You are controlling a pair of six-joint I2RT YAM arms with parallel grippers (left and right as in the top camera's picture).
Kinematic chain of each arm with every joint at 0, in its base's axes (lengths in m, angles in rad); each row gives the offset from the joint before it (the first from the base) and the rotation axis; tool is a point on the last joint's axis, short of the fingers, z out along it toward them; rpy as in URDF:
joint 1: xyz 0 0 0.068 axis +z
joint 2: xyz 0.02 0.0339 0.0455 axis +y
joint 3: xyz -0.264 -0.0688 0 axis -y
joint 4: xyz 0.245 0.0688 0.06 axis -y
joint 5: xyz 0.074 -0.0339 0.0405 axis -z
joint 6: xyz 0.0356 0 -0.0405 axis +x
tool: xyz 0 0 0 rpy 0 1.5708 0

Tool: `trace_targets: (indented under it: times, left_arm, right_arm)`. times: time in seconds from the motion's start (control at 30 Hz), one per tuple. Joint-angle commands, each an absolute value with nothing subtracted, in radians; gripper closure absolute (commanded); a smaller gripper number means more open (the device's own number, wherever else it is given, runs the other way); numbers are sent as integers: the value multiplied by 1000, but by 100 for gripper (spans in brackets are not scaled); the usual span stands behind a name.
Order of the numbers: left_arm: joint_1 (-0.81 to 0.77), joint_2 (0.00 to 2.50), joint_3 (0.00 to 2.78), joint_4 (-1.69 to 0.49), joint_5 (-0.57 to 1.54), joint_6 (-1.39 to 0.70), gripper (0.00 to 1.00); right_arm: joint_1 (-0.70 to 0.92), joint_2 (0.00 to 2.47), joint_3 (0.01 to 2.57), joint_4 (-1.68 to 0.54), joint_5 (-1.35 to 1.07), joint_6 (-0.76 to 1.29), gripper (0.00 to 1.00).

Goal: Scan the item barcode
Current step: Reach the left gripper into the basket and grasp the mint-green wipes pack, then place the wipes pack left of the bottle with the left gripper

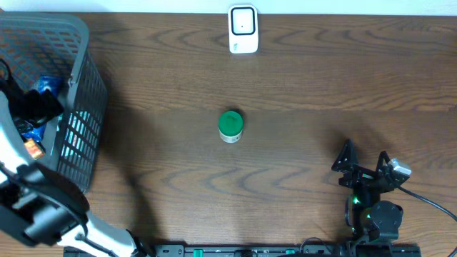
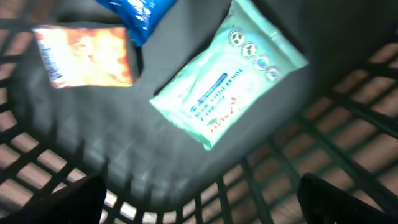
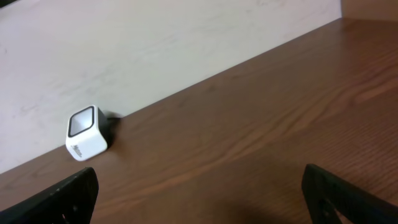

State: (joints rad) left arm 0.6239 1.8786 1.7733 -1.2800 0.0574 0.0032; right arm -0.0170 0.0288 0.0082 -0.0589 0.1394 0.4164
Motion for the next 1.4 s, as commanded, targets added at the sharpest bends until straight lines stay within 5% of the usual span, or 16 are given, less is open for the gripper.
trace_targets:
  times: [0.0,0.33,0.4,0.47,0.57,0.6,1.13,1.37]
  left_arm:
    - [629,2002,1768,-1277,71,98,0]
    - [629,2220,1768,-1212,72,176,1]
    - [629,2249,1768,-1202,73,176,7]
    - [629,2275,1768,-1194,84,176,33]
    - [629,2292,1768,-1190,111,175,89]
    - [629,2292,1769,-1190,115,175,92]
    - [629,1919,2037,-1321,121,-75,92]
    - [550,1571,2075,-1207,624,-196,92]
  right_arm:
    - [-5,28,6,-60,152,406,1]
    - [-5,28,6,-60,152,406,1]
    - [-5,28,6,-60,152,406,1]
    - [-5,28,6,-60,152,406,1]
    - [-5,28,6,-60,152,406,1]
    - [-5,28,6,-60,152,406,1]
    - [-5,28,6,-60,152,406,1]
    - [-5,28,6,-60,152,406,1]
